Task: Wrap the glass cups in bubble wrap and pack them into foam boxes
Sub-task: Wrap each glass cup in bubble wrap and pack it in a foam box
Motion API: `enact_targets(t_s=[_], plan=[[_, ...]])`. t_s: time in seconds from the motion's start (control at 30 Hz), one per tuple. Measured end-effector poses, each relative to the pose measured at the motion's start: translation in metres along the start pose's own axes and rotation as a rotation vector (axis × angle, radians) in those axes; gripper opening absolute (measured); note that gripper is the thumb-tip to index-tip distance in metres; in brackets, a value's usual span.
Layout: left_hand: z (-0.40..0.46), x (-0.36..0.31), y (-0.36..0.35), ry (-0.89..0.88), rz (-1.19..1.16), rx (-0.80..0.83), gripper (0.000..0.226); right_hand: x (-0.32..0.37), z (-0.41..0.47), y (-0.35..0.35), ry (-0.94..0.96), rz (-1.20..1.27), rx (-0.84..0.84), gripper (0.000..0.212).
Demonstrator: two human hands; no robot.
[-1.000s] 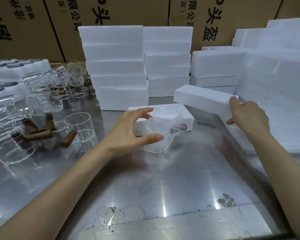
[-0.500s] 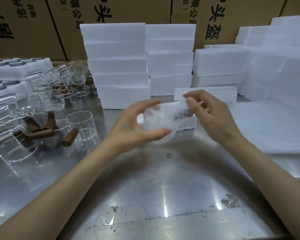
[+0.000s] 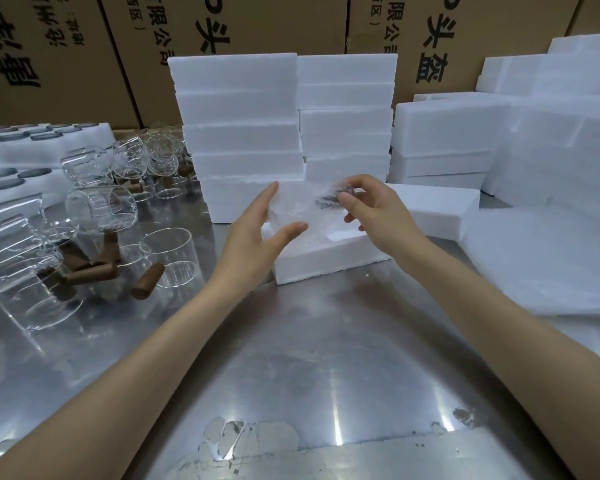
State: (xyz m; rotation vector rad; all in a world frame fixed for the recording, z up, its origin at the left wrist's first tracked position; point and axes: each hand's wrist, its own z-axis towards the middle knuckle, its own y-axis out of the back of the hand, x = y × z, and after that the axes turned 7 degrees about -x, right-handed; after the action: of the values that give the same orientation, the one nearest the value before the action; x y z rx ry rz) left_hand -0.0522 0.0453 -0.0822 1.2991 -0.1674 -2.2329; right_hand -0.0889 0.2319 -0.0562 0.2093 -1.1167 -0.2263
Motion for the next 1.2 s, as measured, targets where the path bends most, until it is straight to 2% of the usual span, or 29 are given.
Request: enact_targets(t_s=[0.2,0.37,0.47,0.53,0.57,0.67,0.73,0.77,0.87,0.97,1.07,1.2], plan=[[-0.003,0.010,-0.004,0.053,0.021,0.030,0.069,-0.005,0.008,-0.008,-0.023,-0.257,0.068,0.005],[-0.007,0.007,-0.005,0.030,0.081,0.052,0.065,-0.010,0.004,-0.013,0.034,-0.648,0.042,0.025],[-0.008,0.007,-0.006,0.011,0.115,0.086,0.068,-0.009,0.001,-0.015,0.059,-0.729,0.027,0.033],[-0.010,0.007,-0.007,0.016,0.116,0.107,0.079,-0.006,-0.003,-0.013,0.081,-0.712,0.032,0.025],[-0.010,0.008,-0.006,0.025,0.111,0.117,0.087,-0.005,-0.004,-0.010,0.097,-0.674,0.007,0.018],[-0.011,0.009,-0.003,0.065,0.086,0.137,0.114,0.003,-0.001,0.014,0.200,-0.524,-0.252,0.027],[-0.010,0.011,-0.001,0.114,0.074,0.141,0.125,0.002,0.005,0.043,0.229,-0.515,-0.386,0.033],[-0.009,0.012,0.000,0.138,0.081,0.149,0.128,-0.003,0.008,0.057,0.189,-0.594,-0.379,0.042],[-0.008,0.015,0.003,0.176,0.130,0.191,0.129,-0.022,0.007,0.084,-0.084,-0.943,-0.151,0.082],[-0.004,0.019,0.009,0.177,0.114,0.223,0.118,-0.037,0.004,0.089,-0.247,-1.004,-0.002,0.100],[-0.001,0.023,0.015,0.181,0.065,0.261,0.110,-0.042,0.008,0.093,-0.226,-0.995,-0.037,0.089],[0.000,0.027,0.019,0.188,0.035,0.302,0.116,-0.034,0.009,0.098,-0.113,-0.904,-0.205,0.071]])
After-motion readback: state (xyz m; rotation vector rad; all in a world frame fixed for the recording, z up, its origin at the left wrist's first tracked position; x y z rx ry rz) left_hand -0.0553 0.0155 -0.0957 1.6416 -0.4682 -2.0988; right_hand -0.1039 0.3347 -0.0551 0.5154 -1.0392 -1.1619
